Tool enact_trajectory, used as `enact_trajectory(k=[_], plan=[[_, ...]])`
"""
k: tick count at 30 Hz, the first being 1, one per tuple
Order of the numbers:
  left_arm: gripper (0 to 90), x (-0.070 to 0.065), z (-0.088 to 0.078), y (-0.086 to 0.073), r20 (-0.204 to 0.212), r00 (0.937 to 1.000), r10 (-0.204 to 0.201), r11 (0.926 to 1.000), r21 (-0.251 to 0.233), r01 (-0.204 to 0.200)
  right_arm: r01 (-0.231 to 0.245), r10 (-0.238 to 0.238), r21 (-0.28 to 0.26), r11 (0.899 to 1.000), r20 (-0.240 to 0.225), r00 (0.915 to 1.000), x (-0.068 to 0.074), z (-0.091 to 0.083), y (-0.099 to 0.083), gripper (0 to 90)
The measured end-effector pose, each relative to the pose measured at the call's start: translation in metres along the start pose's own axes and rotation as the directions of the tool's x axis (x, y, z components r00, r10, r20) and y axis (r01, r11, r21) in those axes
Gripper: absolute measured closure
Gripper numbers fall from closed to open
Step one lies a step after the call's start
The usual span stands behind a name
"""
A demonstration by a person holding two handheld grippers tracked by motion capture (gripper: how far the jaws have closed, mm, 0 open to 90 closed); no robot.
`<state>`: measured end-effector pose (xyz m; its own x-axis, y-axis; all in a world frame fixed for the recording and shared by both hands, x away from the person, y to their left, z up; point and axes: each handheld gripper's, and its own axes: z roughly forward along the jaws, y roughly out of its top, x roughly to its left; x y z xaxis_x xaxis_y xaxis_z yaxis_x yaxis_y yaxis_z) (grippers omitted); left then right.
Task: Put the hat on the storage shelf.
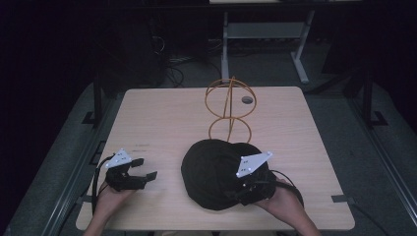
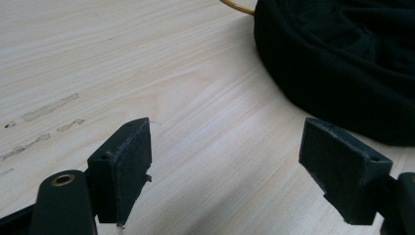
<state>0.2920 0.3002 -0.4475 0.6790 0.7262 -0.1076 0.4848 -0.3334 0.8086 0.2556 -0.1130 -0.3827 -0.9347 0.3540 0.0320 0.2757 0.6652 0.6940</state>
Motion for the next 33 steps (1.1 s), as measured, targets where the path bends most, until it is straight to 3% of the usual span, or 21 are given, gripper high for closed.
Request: enact_trajectory(k=[5, 12, 20, 28, 33], plan=[[19.7, 0.000, 0.000, 0.000, -0.002, 1.0000, -0.002, 1.0000, 0.001, 0.002, 0.034, -0.033, 0.017, 0.999, -0.024, 0.9991, 0.005, 0.012, 0.007, 46.1], [19.7, 0.000, 0.000, 0.000, 0.004, 1.0000, -0.003, 1.0000, -0.007, 0.003, 0.048, -0.046, 0.056, 0.997, -0.041, 0.9981, 0.011, 0.030, 0.017, 52.9], [19.7, 0.000, 0.000, 0.000, 0.008, 1.0000, -0.005, 1.0000, -0.009, 0.005, 0.057, -0.052, 0.088, 0.995, -0.057, 0.9970, 0.012, 0.046, 0.019, 53.6], [19.7, -0.001, 0.001, 0.000, 0.009, 1.0000, 0.002, 1.0000, -0.004, -0.002, 0.059, -0.051, 0.122, 0.991, -0.062, 0.9968, 0.014, 0.061, 0.020, 57.8], [19.7, -0.001, 0.001, 0.001, 0.010, 0.9999, 0.008, 1.0000, -0.002, -0.008, 0.086, -0.081, 0.157, 0.984, -0.040, 0.9960, 0.018, 0.069, 0.020, 59.7]])
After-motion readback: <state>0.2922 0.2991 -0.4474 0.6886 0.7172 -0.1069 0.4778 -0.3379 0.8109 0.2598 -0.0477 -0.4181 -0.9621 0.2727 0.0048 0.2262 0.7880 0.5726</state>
